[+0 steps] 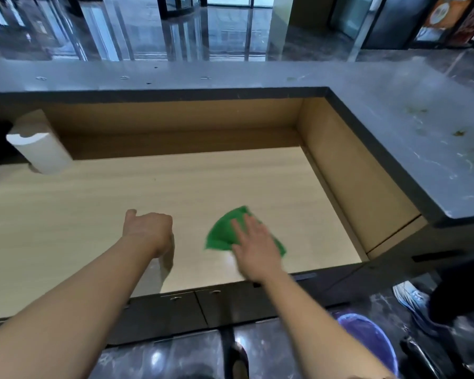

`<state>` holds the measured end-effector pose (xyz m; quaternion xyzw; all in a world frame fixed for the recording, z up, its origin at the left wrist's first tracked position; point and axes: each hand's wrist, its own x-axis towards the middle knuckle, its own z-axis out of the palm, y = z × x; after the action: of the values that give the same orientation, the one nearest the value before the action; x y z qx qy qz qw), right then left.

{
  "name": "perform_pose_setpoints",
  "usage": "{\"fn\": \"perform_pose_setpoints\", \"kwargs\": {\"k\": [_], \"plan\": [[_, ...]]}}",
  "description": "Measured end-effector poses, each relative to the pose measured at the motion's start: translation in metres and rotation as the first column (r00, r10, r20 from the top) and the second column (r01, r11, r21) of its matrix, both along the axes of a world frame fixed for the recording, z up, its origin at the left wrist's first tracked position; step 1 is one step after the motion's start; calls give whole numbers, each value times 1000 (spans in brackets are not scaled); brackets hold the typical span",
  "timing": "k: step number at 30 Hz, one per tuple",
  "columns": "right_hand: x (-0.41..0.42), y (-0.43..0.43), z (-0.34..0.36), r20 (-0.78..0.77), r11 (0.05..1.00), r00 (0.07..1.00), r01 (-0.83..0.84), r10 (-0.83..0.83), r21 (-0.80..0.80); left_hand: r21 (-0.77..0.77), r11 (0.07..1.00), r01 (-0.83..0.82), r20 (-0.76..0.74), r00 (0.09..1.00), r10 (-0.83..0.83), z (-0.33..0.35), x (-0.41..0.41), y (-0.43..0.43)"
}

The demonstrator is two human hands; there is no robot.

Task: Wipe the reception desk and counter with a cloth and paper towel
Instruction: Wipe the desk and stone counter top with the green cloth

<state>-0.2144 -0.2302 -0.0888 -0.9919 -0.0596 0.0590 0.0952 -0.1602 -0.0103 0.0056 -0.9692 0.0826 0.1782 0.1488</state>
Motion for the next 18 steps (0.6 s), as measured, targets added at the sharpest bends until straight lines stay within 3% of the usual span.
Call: {"fn": "perform_pose_setpoints", "kwargs": {"k": [5, 9, 14, 18], "plan": [[27, -101, 8, -73, 892, 893, 434, -445, -126, -57, 998, 20, 53, 998, -17, 1, 5, 14], [47, -52, 12, -135, 801, 789, 586, -599, -124, -88, 996, -2, 56, 998, 7, -2, 4, 33], [56, 96, 7, -89, 974, 971, 214, -221, -73, -106, 993, -52, 60, 996, 59, -2, -3, 64], [33, 195, 6, -118, 990, 986, -130, 122, -62, -122, 988, -97, 64, 992, 105, 1, -7, 85]]}}
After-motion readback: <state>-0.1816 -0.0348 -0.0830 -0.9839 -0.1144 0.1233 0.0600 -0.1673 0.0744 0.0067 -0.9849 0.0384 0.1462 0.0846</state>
